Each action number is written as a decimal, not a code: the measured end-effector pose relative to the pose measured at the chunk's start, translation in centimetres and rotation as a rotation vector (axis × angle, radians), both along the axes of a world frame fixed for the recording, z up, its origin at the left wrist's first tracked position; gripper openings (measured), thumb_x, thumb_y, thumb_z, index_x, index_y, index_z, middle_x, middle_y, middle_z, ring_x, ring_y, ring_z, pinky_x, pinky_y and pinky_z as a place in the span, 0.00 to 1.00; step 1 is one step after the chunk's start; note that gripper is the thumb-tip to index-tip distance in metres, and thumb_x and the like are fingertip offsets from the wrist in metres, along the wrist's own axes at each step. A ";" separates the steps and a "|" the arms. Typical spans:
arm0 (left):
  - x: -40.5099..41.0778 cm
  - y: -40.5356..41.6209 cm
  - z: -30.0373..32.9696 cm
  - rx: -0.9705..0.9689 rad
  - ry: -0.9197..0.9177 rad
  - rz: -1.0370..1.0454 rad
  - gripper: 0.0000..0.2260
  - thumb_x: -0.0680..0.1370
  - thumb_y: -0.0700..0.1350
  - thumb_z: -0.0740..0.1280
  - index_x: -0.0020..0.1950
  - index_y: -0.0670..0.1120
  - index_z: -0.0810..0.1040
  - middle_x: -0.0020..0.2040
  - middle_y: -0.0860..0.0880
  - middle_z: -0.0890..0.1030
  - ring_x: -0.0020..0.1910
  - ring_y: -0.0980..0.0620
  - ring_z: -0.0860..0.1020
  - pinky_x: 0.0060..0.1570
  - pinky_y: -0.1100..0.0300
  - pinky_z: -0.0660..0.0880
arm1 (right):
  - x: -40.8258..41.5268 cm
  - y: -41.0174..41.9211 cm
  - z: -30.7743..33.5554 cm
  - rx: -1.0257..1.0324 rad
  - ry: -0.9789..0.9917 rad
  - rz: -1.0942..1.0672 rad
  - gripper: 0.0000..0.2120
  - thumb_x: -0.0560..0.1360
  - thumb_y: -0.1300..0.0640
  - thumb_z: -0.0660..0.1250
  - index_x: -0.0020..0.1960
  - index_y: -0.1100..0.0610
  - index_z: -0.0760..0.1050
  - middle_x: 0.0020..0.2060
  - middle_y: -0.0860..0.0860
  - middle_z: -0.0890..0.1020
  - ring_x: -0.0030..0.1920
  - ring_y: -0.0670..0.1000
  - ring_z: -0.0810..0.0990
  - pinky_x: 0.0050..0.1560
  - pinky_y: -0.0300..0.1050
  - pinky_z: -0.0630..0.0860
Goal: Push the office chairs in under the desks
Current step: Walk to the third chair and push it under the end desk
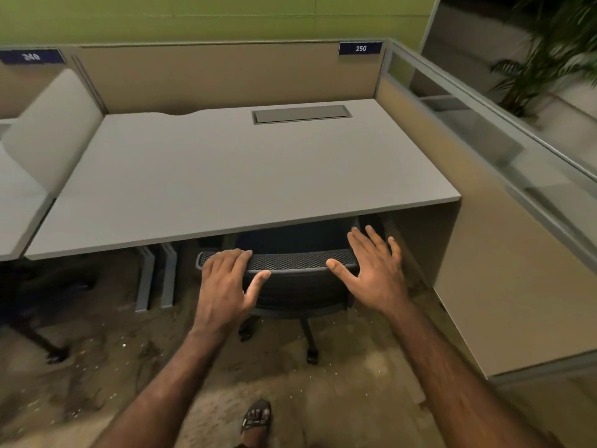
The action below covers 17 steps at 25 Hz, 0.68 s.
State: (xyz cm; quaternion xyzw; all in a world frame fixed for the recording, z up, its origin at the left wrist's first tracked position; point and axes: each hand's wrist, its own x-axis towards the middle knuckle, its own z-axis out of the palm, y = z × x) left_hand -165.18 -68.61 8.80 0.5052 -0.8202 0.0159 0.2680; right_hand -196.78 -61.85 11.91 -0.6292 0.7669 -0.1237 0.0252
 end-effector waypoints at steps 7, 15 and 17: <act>-1.4 4.3 0.7 0.053 0.045 0.108 0.25 0.84 0.64 0.59 0.66 0.46 0.80 0.62 0.47 0.83 0.64 0.46 0.78 0.71 0.49 0.67 | -1.1 2.5 -0.2 0.001 0.001 0.053 0.54 0.74 0.15 0.37 0.87 0.48 0.61 0.86 0.45 0.62 0.86 0.47 0.56 0.86 0.60 0.41; -0.6 8.6 -0.6 0.006 0.020 0.113 0.26 0.85 0.62 0.58 0.73 0.46 0.77 0.69 0.47 0.80 0.72 0.47 0.75 0.74 0.47 0.63 | -0.8 5.3 -2.4 -0.365 -0.028 0.086 0.48 0.79 0.19 0.52 0.80 0.56 0.73 0.81 0.50 0.72 0.84 0.52 0.64 0.83 0.66 0.55; -0.2 8.9 -0.8 -0.023 0.017 0.094 0.26 0.85 0.62 0.57 0.74 0.46 0.76 0.70 0.47 0.80 0.73 0.47 0.75 0.74 0.47 0.62 | -0.8 5.0 -2.5 -0.424 -0.023 0.095 0.48 0.79 0.20 0.54 0.80 0.57 0.73 0.81 0.51 0.72 0.84 0.53 0.65 0.83 0.68 0.56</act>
